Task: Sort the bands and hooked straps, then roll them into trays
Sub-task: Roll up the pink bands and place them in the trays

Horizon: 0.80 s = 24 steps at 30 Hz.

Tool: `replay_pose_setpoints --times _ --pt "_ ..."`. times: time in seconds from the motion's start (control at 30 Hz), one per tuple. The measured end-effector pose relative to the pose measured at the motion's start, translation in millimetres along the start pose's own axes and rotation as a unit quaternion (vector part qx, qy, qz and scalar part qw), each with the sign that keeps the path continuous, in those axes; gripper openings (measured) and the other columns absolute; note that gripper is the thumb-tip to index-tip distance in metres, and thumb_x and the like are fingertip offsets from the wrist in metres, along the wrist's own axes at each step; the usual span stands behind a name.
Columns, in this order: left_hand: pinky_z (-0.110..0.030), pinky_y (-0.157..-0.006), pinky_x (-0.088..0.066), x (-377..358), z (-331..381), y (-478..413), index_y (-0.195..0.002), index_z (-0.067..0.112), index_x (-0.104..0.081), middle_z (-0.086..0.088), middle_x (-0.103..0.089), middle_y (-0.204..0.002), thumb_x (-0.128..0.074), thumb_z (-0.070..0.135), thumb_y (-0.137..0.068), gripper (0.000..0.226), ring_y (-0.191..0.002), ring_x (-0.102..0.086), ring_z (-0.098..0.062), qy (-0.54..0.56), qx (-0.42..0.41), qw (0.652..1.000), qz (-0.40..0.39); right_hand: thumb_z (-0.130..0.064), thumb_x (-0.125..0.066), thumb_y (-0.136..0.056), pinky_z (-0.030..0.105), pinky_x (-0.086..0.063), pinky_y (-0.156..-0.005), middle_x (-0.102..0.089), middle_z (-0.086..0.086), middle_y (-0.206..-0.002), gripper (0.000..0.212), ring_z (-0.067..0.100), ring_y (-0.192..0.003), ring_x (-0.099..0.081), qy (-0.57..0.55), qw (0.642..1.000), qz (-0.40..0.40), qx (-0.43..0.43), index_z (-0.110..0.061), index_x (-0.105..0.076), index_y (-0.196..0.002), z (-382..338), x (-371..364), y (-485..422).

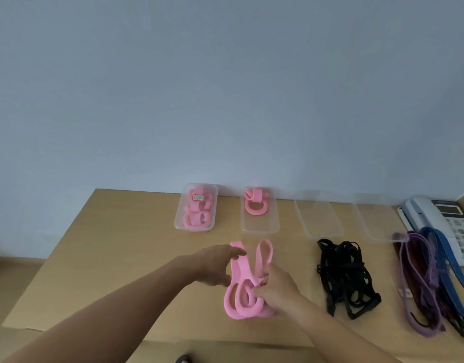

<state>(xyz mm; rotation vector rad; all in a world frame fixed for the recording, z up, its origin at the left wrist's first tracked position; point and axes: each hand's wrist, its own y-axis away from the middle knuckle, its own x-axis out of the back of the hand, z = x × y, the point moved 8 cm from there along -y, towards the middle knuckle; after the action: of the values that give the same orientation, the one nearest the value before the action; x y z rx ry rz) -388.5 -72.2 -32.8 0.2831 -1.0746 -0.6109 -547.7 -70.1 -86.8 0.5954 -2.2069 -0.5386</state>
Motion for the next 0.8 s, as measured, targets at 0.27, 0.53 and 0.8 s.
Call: replay_pose_setpoints --times 0.27,0.53,0.8 --pt "-0.022 -0.097 -0.044 52 18 19 -0.148 0.040 -0.034 0.021 -0.039 -0.146 -0.073 0.026 -0.083 0.078 -0.127 -0.043 0.000 0.054 -0.058 0.996 0.035 0.003 -0.055 -0.084 0.025 -0.030 -0.039 -0.056 0.009 -0.058 0.013 0.017 -0.044 -0.047 -0.387 0.922 -0.030 0.002 -0.003 -0.061 -0.094 -69 70 13" --pt "-0.031 -0.074 -0.052 144 60 36 -0.094 0.012 -0.068 0.009 -0.072 -0.085 -0.050 0.023 -0.101 0.022 -0.079 -0.065 -0.006 0.201 -0.100 0.942 0.249 -0.061 -0.053 -0.090 0.023 -0.040 -0.054 -0.072 -0.004 -0.082 0.044 0.010 -0.059 -0.059 -0.250 0.954 0.117 0.116 -0.024 -0.077 -0.085 -117 157 47" --pt "-0.034 -0.064 -0.060 165 99 37 -0.111 0.014 -0.061 -0.007 -0.076 -0.086 -0.046 0.008 -0.097 0.022 -0.076 -0.074 -0.026 0.346 -0.146 0.904 0.206 -0.044 -0.049 -0.100 0.008 -0.041 -0.054 -0.065 -0.007 -0.064 0.047 0.003 -0.058 -0.058 -0.200 0.929 0.180 0.254 -0.006 -0.068 -0.079 -156 200 68"
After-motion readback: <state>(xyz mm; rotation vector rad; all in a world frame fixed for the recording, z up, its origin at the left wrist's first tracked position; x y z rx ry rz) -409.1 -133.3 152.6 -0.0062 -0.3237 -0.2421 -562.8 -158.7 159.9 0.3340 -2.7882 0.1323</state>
